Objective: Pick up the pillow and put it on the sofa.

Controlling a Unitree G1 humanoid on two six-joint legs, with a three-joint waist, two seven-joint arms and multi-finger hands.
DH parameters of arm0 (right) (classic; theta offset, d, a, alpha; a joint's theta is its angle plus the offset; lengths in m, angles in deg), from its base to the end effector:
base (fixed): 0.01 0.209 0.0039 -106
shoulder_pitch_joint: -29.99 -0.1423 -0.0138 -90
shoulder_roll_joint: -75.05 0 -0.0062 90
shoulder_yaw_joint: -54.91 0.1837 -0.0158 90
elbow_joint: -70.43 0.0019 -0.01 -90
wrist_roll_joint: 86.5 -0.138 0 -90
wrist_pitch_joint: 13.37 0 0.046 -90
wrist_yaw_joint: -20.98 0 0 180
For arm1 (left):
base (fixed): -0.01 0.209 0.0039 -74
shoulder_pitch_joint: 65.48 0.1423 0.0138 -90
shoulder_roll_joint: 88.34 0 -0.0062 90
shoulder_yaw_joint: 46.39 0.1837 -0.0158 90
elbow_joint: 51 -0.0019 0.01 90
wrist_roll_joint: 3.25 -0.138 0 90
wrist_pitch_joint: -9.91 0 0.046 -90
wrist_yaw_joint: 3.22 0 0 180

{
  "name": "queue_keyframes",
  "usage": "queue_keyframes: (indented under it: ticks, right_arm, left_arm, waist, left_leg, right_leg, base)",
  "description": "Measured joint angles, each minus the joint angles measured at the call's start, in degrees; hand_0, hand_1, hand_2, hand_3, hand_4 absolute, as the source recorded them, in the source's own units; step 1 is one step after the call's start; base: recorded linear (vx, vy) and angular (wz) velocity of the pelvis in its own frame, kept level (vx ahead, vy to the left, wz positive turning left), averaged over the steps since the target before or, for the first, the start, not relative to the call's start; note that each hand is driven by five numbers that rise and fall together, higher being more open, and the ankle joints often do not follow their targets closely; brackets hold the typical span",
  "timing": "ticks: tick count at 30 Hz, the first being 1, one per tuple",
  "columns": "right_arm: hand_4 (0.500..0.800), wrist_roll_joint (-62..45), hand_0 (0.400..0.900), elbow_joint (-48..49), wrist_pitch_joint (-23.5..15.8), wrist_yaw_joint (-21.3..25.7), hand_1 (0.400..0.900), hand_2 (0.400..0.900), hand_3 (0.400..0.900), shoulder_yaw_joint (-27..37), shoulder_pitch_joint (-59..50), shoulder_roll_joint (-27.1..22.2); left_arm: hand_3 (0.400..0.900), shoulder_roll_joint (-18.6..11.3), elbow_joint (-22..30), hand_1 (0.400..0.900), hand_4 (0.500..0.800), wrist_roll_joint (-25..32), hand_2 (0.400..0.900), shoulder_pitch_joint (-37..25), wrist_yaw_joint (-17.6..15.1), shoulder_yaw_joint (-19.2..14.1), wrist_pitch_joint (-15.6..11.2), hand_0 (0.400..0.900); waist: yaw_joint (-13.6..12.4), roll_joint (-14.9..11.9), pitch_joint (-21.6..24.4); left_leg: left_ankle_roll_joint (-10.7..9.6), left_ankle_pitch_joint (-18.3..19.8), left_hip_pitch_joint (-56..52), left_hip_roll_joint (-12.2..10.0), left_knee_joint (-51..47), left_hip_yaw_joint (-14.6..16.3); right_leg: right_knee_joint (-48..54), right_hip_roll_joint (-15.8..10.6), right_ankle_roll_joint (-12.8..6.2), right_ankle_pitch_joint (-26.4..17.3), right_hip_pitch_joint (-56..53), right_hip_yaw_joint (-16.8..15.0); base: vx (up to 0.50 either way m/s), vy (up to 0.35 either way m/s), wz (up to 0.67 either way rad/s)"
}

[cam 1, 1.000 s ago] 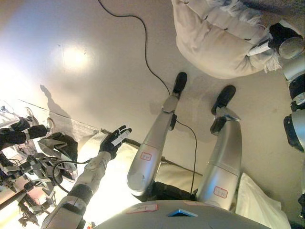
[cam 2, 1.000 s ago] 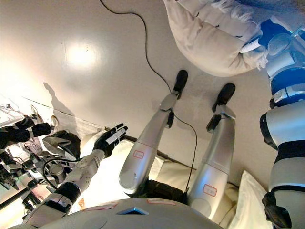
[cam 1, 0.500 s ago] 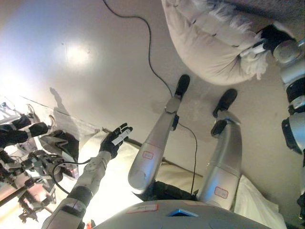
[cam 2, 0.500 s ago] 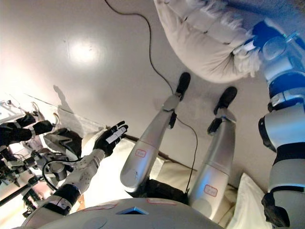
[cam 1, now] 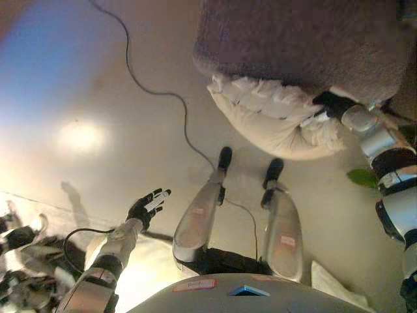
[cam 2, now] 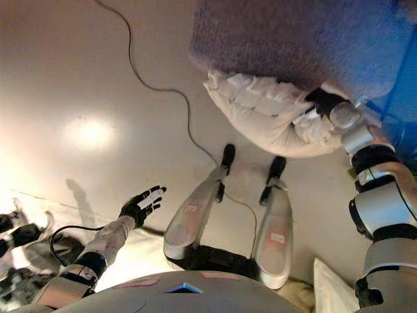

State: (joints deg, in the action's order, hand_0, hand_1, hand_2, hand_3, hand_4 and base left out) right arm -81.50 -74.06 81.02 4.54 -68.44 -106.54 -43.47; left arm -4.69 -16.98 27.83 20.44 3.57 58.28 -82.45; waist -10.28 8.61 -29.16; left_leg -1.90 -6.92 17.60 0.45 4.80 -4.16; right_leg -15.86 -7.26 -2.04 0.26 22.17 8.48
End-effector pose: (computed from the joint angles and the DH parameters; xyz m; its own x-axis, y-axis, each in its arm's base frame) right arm 0.3150 -0.2937 0.1219 0.8723 -0.1023 -0.4782 -0.3726 0.4942 -0.7855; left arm 0.1378 0.2499 -0.0793 0.6484 0.0596 -0.7589 -0.1074 0.9941 -0.0137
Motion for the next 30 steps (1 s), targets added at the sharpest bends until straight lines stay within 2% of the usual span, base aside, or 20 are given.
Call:
queue_keyframes:
  ticks: [2,4,9,12,15,19,25,30]
  right_arm:
    - [0.5,0.2,0.4,3.6,0.0,-2.3,0.4,0.4,0.4,0.1,2.1,-0.6]
    - [0.5,0.2,0.4,9.0,0.0,-4.8,0.4,0.4,0.4,0.1,4.0,-2.6]
    - [0.5,0.2,0.4,15.9,-0.7,-9.7,0.4,0.4,0.4,2.1,4.7,-3.7]
    - [0.5,0.2,0.4,18.9,-1.9,-13.0,0.4,0.4,0.4,2.4,4.7,-5.1]
    - [0.5,0.1,0.4,20.9,-4.2,-16.5,0.4,0.4,0.4,2.7,4.6,-6.2]
    - [0.5,-1.1,0.4,20.9,-6.9,-19.6,0.4,0.4,0.4,2.6,2.9,-6.5]
    - [0.5,-8.0,0.4,20.1,-7.0,-21.5,0.4,0.4,0.4,1.8,-1.5,-7.3]
    - [0.5,-13.5,0.4,9.8,-5.5,-21.3,0.4,0.4,0.4,1.0,-7.4,-7.2]
  left_arm:
    - [0.9,0.0,-2.0,0.9,0.8,-2.2,0.9,0.0,-0.1,-2.7,1.2,0.9]
    - [0.9,-0.2,-3.2,0.9,0.8,-4.2,0.9,0.0,-0.2,-4.1,1.7,0.9]
    - [0.9,0.4,-7.3,0.9,0.8,-9.6,0.9,0.3,-0.5,-6.4,2.4,0.9]
    - [0.9,1.4,-8.5,0.9,0.8,-13.1,0.9,0.7,-1.2,-9.8,2.5,0.9]
    - [0.9,2.1,-9.4,0.9,0.8,-15.3,0.9,1.7,-1.9,-11.4,3.0,0.9]
    - [0.9,2.3,-10.2,0.9,0.8,-16.3,0.9,3.9,-2.6,-11.9,3.6,0.9]
    - [0.9,2.6,-13.4,0.9,0.8,-18.0,0.9,5.6,-2.7,-11.9,4.7,0.9]
    - [0.9,2.6,-14.3,0.9,0.8,-19.5,0.9,7.6,-2.7,-11.8,4.7,0.9]
  waist:
    - [0.8,-1.4,0.2]
    - [1.1,-2.8,0.6]
    - [2.3,-6.7,3.4]
    - [2.2,-7.9,5.7]
    - [2.1,-8.9,8.5]
    - [1.4,-10.1,12.9]
    - [0.3,-11.0,16.0]
    - [-1.9,-11.4,18.5]
  left_leg:
    - [-0.3,-0.1,-3.9,-0.9,-2.2,0.0]
    - [-0.6,0.1,-7.0,-1.6,-3.8,0.0]
    - [-0.9,0.2,-12.6,-2.6,-6.7,0.2]
    - [-0.9,0.3,-15.7,-2.9,-8.7,-0.1]
    - [-1.0,0.8,-17.8,-2.9,-9.4,-0.4]
    - [-1.3,1.4,-18.9,-3.1,-9.4,-0.2]
    - [-1.4,1.5,-20.6,-3.0,-9.4,-0.5]
    - [-1.7,1.5,-20.9,-2.8,-9.4,-2.0]
  right_leg:
    - [3.8,-0.1,0.05,-1.3,-4.9,3.0]
    - [6.6,0.3,0.11,-2.0,-8.6,4.4]
    - [12.8,2.1,0.72,-3.6,-15.8,4.8]
    - [16.1,2.7,0.58,-4.3,-19.7,5.4]
    - [19.0,2.9,0.35,-4.7,-23.1,6.1]
    - [20.9,3.4,0.24,-5.1,-25.1,6.2]
    - [20.8,3.5,0.13,-4.7,-27.0,6.5]
    - [20.9,3.4,0.13,-4.6,-28.1,7.9]
  base:
    - [0.19,-0.079,0.11]
    - [0.21,-0.052,0.04]
    - [0.2,-0.01,0.02]
    - [0.16,0.014,0.04]
    - [0.13,0.012,0.05]
    - [0.08,0.011,0.11]
    - [0.1,0.013,0.15]
    - [0.1,0.005,0.2]
